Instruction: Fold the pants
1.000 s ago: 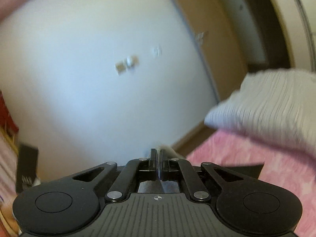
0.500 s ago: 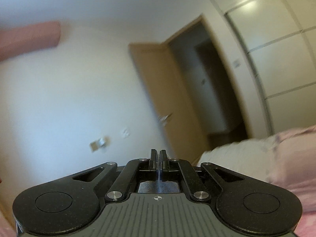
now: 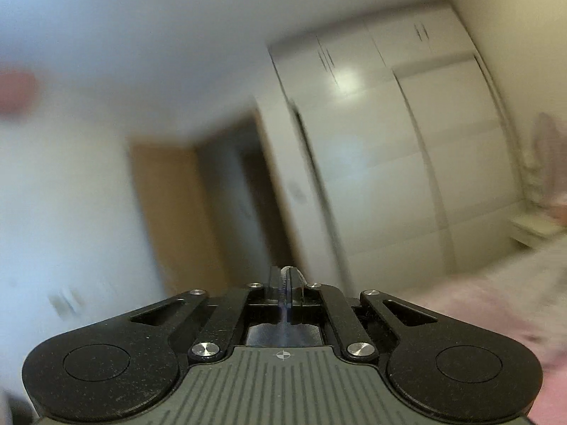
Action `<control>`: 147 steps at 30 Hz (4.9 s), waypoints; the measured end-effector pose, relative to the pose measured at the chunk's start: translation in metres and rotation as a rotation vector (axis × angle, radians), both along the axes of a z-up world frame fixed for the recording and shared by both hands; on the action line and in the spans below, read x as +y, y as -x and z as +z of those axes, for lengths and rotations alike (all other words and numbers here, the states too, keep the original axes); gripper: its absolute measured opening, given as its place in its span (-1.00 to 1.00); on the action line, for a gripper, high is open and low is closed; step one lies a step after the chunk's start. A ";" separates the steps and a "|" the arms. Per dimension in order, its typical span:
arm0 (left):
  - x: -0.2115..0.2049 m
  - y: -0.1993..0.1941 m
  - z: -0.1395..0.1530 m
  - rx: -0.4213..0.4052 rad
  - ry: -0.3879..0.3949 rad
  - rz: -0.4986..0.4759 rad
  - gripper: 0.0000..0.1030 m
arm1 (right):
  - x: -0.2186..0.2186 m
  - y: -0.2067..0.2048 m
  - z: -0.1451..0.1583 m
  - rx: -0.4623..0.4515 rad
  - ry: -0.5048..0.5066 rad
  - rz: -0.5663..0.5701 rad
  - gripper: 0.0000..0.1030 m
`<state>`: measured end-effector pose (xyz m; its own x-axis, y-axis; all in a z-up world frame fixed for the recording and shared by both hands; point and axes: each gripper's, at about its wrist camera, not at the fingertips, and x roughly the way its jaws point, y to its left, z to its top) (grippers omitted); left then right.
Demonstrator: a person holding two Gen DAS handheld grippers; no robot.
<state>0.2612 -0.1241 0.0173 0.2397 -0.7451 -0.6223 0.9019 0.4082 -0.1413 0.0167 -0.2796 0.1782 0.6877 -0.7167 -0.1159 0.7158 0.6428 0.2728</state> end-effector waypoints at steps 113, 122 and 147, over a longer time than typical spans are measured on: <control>-0.036 0.118 -0.373 0.121 -0.614 -0.171 0.68 | 0.088 0.137 -0.546 0.769 -0.391 0.112 -0.92; -0.044 0.136 -0.362 0.114 -0.598 -0.198 0.68 | 0.034 0.239 -0.439 0.354 -0.510 -0.193 -1.00; -0.033 0.186 -0.370 0.137 -0.624 -0.029 0.67 | -0.030 0.315 -0.476 -0.062 -0.807 -0.074 -0.82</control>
<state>0.0757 -0.1568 -0.3526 0.1121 -0.2379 -0.9648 0.9046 0.4262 0.0000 -0.2985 -0.3096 -0.2973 0.6641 -0.4722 -0.5797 0.7172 0.1832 0.6724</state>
